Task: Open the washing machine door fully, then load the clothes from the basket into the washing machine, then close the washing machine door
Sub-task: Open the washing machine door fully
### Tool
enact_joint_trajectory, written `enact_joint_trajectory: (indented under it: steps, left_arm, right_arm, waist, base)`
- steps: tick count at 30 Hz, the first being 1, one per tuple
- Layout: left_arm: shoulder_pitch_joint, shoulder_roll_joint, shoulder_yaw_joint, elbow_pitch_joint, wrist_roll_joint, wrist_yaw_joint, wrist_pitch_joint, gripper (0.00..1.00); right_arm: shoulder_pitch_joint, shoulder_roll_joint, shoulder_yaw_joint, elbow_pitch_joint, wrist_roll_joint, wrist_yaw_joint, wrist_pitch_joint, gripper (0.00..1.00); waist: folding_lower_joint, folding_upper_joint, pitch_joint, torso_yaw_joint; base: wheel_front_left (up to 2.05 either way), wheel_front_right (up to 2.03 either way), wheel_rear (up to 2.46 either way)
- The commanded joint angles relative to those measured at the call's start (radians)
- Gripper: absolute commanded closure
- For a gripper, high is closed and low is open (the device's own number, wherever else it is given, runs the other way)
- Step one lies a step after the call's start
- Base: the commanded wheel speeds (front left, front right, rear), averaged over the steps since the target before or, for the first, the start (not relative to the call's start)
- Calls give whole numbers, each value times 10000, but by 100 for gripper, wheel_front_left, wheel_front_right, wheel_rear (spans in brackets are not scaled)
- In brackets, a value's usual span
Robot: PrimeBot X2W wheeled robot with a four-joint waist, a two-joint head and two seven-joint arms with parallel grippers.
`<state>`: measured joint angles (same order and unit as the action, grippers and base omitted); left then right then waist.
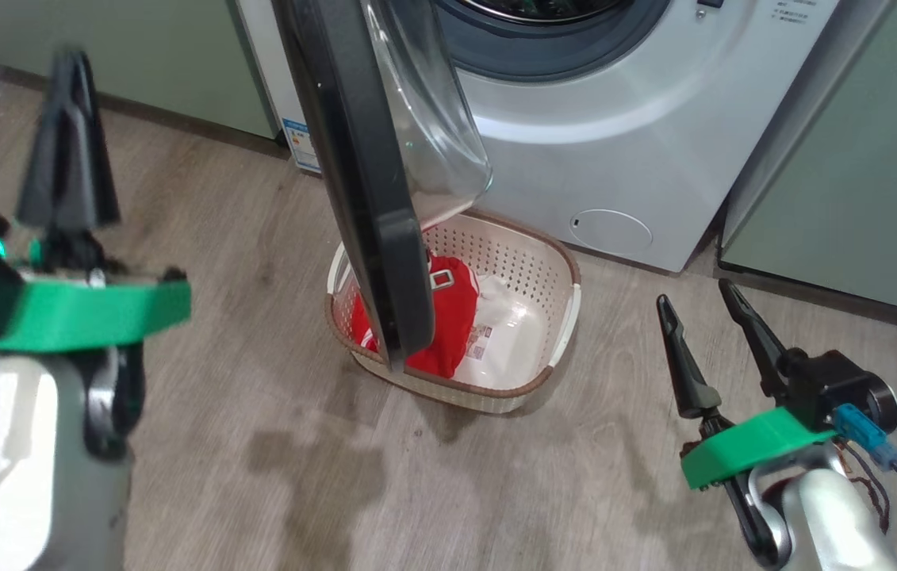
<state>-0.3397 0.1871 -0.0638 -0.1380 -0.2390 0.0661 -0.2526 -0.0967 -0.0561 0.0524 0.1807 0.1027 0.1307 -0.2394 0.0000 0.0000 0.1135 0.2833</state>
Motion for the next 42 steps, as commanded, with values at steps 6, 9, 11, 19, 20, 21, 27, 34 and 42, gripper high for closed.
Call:
enact_joint_trajectory:
  steps: [6, 9, 11, 19, 20, 21, 27, 34, 42]
  left_arm:
    - [-1416, 301, -356, -1811, 451, -59, 560, 100]
    - [-1465, 22, -1083, -2378, 516, -185, 934, 100]
    - [-1331, -217, -1679, -2636, 477, -310, 1200, 100]
    - [-165, -925, -3951, -2678, 26, -632, 2016, 100]
    - [-17, -965, -4188, -2599, -45, -660, 2101, 100]
    - [122, -997, -4418, -2510, -99, -688, 2184, 100]
    - [764, -1153, -5488, -1831, -443, -758, 2422, 100]
    - [1016, -1243, -5941, -1099, -665, -568, 2492, 100]
    - [888, -1153, -5648, -449, -701, -352, 2557, 100]
  right_arm:
    - [-298, 58, 151, -341, 115, 0, -123, 0]
    - [-243, 58, 104, -332, 133, 0, -125, 0]
    - [-224, 58, 86, -331, 153, 0, -127, 0]
    - [-199, 58, 61, -367, 153, 0, -99, 0]
    - [-199, 58, 68, -368, 149, 0, -94, 0]
    - [-200, 58, 74, -366, 141, 0, -92, 0]
    - [-255, 58, 86, -357, 105, 0, -81, 0]
    - [-323, 58, 120, -287, 118, 0, -84, 0]
    - [-340, 58, 123, -233, 145, 0, -93, 0]
  waist:
    - [0, 0, -9, -151]
    - [0, 0, -22, -198]
    - [0, 0, -15, -218]
    - [0, 0, 86, -234]
    - [0, 0, 104, -231]
    - [0, 0, 125, -229]
    - [0, 0, 283, -221]
    - [0, 0, 386, -275]
    - [0, 0, 416, -272]
  base:
    - [0, 0, 0]
    - [0, 0, 0]
    - [0, 0, 0]
    - [0, 0, 0]
    - [0, 0, 0]
    - [0, 0, 0]
    - [0, 0, 0]
    - [0, 0, 0]
    - [0, 0, 0]
